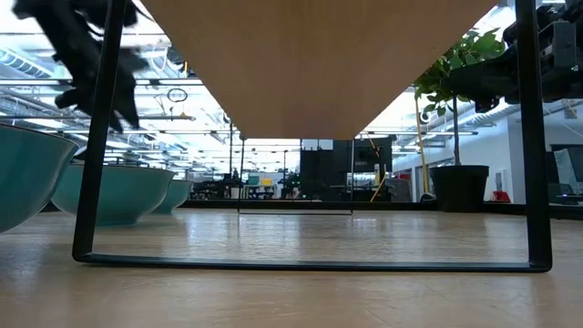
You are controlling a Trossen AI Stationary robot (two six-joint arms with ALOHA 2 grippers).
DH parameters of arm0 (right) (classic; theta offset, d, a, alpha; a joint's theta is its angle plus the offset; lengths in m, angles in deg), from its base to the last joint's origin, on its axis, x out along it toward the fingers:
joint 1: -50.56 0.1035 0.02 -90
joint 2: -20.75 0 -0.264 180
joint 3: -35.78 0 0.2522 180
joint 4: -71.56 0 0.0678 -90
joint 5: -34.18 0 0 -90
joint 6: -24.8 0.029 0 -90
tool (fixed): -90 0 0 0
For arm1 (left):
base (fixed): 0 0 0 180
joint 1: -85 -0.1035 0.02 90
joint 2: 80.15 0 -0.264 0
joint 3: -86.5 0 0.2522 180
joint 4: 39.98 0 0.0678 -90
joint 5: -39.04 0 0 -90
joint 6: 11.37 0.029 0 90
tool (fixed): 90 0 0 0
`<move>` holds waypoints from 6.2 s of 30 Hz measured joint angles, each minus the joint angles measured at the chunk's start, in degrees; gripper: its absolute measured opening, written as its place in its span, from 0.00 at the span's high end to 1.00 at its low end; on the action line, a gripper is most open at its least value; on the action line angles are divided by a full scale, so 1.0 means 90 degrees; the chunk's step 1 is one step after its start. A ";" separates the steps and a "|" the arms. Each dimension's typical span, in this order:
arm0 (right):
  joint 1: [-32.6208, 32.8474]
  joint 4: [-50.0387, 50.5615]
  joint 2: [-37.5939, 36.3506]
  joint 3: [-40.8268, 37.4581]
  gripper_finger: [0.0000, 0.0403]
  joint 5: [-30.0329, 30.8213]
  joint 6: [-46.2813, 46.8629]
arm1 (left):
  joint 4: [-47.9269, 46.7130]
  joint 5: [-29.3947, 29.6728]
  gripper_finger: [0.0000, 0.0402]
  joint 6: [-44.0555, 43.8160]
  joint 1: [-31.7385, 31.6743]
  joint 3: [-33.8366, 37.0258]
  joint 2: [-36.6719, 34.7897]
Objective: Pick & Place Mini bowls
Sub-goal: Put the top blue patterned bowl on the shelf
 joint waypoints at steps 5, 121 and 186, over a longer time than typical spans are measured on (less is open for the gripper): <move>0.0000 0.0000 0.0000 0.0000 0.69 0.0000 -0.0002 | -0.0650 -0.0382 0.36 0.0224 -0.0932 -0.0560 0.1353; -0.0002 0.0000 0.0002 -0.0005 0.69 0.0000 -0.0002 | 0.2882 -0.3145 0.98 0.2733 0.0104 -0.0563 0.0536; -0.0002 -0.0010 0.0001 0.0000 0.69 0.0003 -0.0002 | -0.0649 -0.3197 0.78 0.3365 0.2991 -0.7363 0.6696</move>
